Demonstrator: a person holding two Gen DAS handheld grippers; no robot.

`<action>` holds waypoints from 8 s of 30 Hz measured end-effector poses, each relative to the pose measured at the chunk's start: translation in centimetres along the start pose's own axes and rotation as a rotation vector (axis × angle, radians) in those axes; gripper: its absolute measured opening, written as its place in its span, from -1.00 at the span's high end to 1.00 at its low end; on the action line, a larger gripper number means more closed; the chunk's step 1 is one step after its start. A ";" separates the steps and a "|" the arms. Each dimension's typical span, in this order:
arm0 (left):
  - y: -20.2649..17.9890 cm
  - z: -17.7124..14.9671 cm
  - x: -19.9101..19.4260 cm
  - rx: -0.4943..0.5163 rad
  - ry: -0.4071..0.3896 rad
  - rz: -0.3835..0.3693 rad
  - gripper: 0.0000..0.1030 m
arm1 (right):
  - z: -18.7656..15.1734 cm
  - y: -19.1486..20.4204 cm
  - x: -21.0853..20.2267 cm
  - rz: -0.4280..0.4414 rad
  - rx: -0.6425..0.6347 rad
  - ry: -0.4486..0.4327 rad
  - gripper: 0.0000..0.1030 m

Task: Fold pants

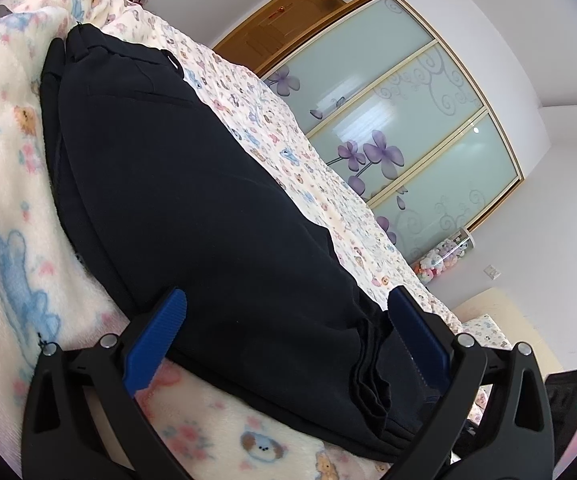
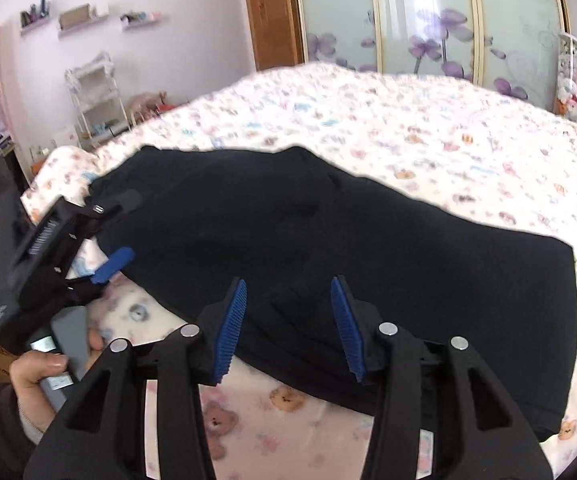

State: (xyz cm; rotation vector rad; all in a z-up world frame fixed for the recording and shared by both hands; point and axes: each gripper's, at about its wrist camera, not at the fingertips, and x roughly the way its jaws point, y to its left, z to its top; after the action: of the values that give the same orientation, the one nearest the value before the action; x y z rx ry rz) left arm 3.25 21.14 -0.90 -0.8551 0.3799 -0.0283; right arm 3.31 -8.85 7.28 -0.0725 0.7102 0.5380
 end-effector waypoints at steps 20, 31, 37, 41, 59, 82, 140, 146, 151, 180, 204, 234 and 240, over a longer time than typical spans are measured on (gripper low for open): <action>-0.1 -0.3 -0.2 -0.009 -0.001 -0.014 -0.96 | 2.1 -1.6 2.6 0.033 0.159 -0.032 0.62; 0.2 -0.3 -0.5 -0.014 0.001 -0.026 -0.96 | 0.2 4.4 5.7 0.047 -0.106 0.116 -0.11; 0.8 -0.1 -1.0 -0.049 -0.005 -0.065 -0.96 | 3.8 0.0 3.8 0.202 0.179 -0.036 -0.11; 1.0 0.2 -1.7 -0.093 -0.009 -0.120 -0.96 | 4.5 -5.8 8.1 0.305 0.516 0.038 -0.16; -1.4 1.7 -3.9 0.010 0.028 -0.149 -0.96 | 0.4 -2.1 6.1 0.500 0.444 0.131 -0.51; 9.4 10.3 -1.8 -0.203 0.216 -0.038 -0.94 | -9.8 -15.6 -2.4 0.647 0.570 -0.228 -0.95; 8.8 13.4 -0.1 -0.373 0.267 0.298 0.63 | -8.9 -16.3 -6.3 0.859 0.540 -0.365 -0.97; 9.6 12.8 0.0 -0.412 0.256 0.303 0.60 | -8.9 -19.1 -3.8 0.680 0.681 -0.302 -0.97; 10.1 12.3 -0.1 -0.445 0.250 0.299 0.45 | -9.2 -18.5 -2.7 0.622 0.665 -0.214 -0.97; -9.1 13.3 1.0 0.309 0.154 0.387 0.74 | -11.8 -20.8 -2.6 0.742 0.818 -0.334 -0.97; -25.0 -22.2 8.5 1.282 0.542 0.105 0.69 | -15.1 -26.2 -7.1 0.676 1.045 -0.614 -0.97; -17.9 -14.9 -1.7 0.831 0.038 0.196 -0.96 | -8.8 -22.0 -2.6 0.357 0.919 -0.169 -0.82; -16.0 -12.8 -3.0 0.719 0.056 0.122 -0.96 | -7.5 -22.2 -0.8 0.186 0.972 -0.112 -0.60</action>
State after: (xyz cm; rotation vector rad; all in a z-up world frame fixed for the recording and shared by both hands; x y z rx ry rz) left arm -1.85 1.70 4.32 -0.1209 0.4343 -0.0713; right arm 9.25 -30.15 -0.43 0.9304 0.8086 0.3232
